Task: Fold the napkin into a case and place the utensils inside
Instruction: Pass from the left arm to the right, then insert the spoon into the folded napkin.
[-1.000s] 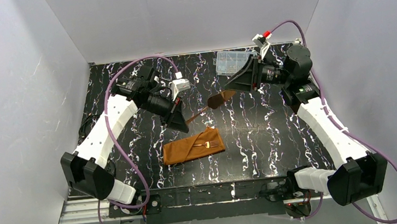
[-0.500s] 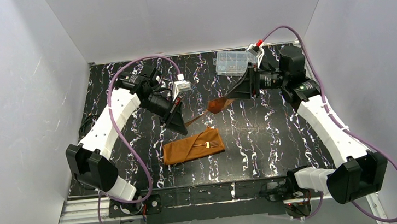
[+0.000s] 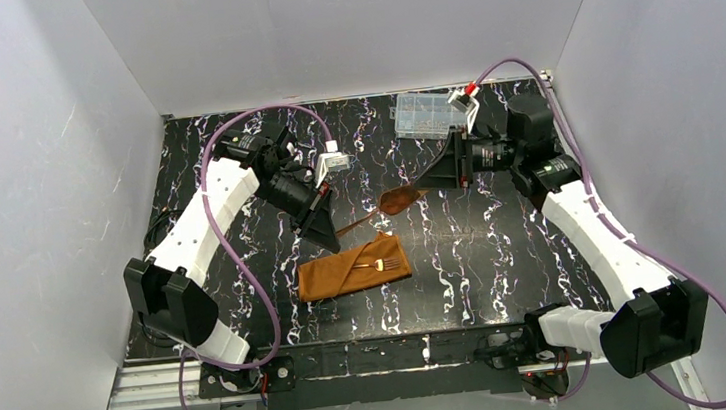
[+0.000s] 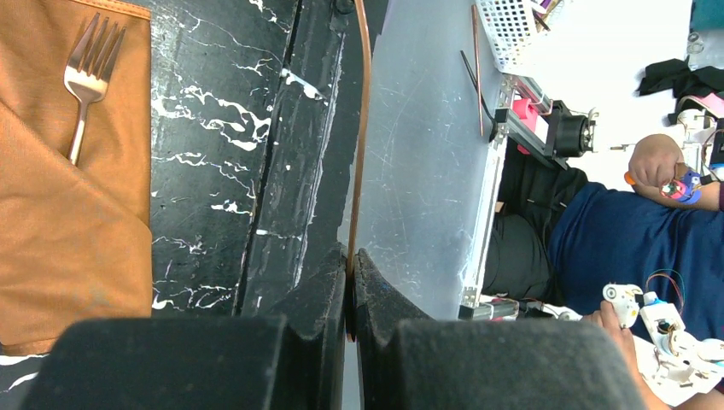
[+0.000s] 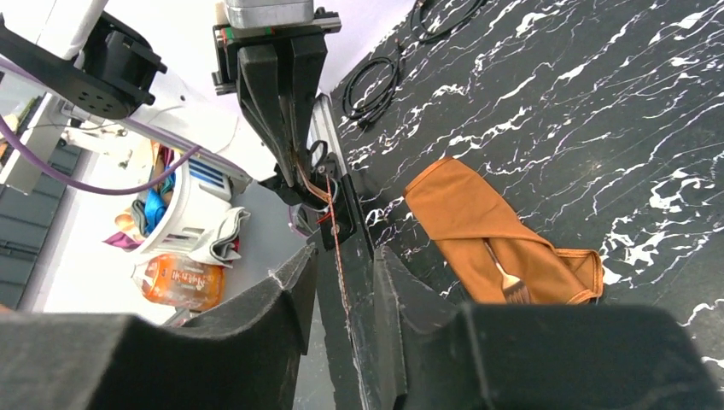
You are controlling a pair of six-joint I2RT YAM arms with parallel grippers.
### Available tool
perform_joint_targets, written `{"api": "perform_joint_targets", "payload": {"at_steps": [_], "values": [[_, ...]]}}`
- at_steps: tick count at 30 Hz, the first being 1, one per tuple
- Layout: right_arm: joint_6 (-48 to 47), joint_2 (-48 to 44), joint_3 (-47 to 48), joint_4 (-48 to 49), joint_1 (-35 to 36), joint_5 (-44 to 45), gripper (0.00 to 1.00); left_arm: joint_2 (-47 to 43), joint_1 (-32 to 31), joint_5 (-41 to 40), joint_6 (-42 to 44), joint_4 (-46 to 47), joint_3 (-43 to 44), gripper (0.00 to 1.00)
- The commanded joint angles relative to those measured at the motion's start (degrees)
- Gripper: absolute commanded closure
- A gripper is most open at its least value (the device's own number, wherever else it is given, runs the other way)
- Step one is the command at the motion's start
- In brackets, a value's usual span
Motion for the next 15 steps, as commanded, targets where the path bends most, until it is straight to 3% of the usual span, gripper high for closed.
{"api": "perform_joint_targets", "payload": {"at_steps": [1,4,7,8,11,15], "values": [[1.4,-1.8,-1.8,3.3,2.4,0.8,0.59,0.2,0.4,2.4,0.9,-1.7,2.1,1.00],[1.5,-1.4,-2.1,3.5,3.5,2.0,0.65,0.5,0.5,2.6,0.6,-1.7,2.5,1.00],[2.2,-1.0,-2.4,4.2,3.6,5.6,0.99,0.7,0.5,2.7,0.6,-1.7,2.5,1.00],[2.5,-1.1,-2.6,4.3,3.6,7.1,0.99,0.7,0.5,2.4,0.5,-1.8,2.5,1.00],[2.9,-1.0,-3.5,3.8,3.6,10.4,0.99,0.7,0.5,-0.5,-1.5,-0.4,2.2,0.69],[-0.9,-0.5,-4.9,-3.0,3.5,15.4,0.99,-0.6,1.2,-3.8,-2.5,2.1,0.3,0.54]]}}
